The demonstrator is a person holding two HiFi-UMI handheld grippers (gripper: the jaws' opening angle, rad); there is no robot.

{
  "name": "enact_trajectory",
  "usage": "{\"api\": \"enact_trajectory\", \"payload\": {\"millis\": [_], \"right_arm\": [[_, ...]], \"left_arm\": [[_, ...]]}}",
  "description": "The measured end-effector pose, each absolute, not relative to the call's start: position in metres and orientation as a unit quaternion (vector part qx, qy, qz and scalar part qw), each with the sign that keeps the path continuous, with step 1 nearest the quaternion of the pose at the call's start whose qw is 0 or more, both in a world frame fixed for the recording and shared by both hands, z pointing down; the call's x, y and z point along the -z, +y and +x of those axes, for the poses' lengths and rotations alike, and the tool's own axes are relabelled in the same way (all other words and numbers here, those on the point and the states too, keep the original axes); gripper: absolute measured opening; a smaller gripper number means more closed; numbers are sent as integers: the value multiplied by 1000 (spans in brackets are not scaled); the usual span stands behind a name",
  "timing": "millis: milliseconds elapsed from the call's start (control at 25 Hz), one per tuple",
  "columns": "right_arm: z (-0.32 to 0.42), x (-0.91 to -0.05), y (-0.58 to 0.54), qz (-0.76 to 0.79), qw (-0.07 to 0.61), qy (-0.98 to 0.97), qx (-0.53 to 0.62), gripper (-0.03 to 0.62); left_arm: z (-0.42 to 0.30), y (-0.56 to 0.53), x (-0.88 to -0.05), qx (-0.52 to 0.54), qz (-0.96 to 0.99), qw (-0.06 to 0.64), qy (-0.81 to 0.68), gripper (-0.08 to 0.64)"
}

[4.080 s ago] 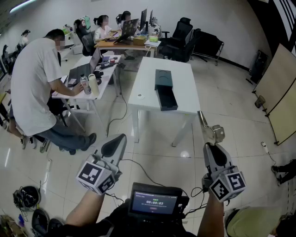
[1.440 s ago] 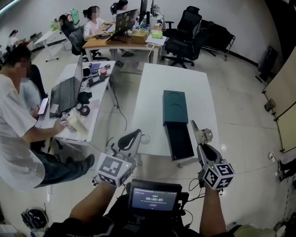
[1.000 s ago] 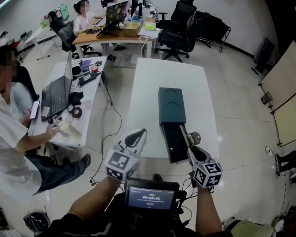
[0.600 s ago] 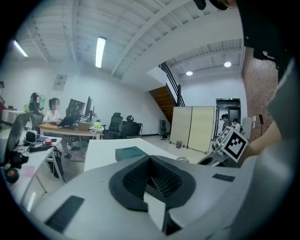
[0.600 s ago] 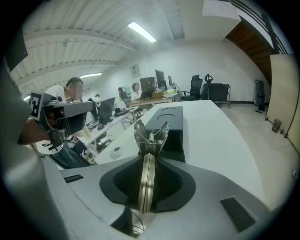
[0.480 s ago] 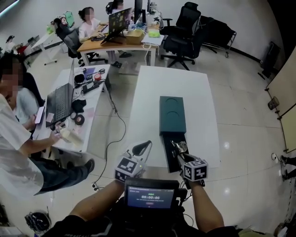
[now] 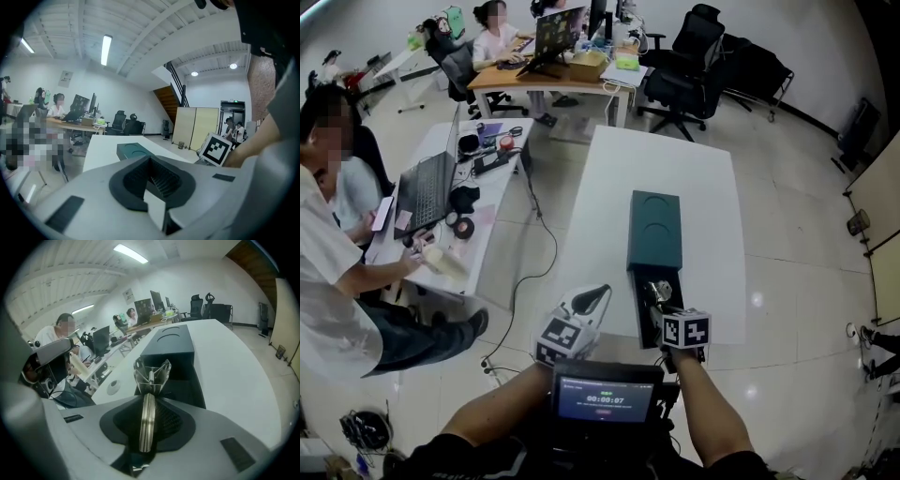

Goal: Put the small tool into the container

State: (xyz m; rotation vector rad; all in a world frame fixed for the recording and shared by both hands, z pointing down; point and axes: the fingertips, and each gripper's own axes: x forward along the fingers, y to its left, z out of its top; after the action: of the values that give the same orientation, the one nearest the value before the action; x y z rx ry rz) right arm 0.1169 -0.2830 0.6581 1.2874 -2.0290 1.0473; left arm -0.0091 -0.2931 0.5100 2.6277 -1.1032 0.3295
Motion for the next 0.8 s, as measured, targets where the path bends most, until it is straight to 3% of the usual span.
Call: {"api": "enact_trajectory", "payload": {"millis": [800], "right_arm": [[90,-689,-299,426,241,-726,-483,92]], "left_arm": [[-39,-290,-507,-108,889,139,-423,23]]}}
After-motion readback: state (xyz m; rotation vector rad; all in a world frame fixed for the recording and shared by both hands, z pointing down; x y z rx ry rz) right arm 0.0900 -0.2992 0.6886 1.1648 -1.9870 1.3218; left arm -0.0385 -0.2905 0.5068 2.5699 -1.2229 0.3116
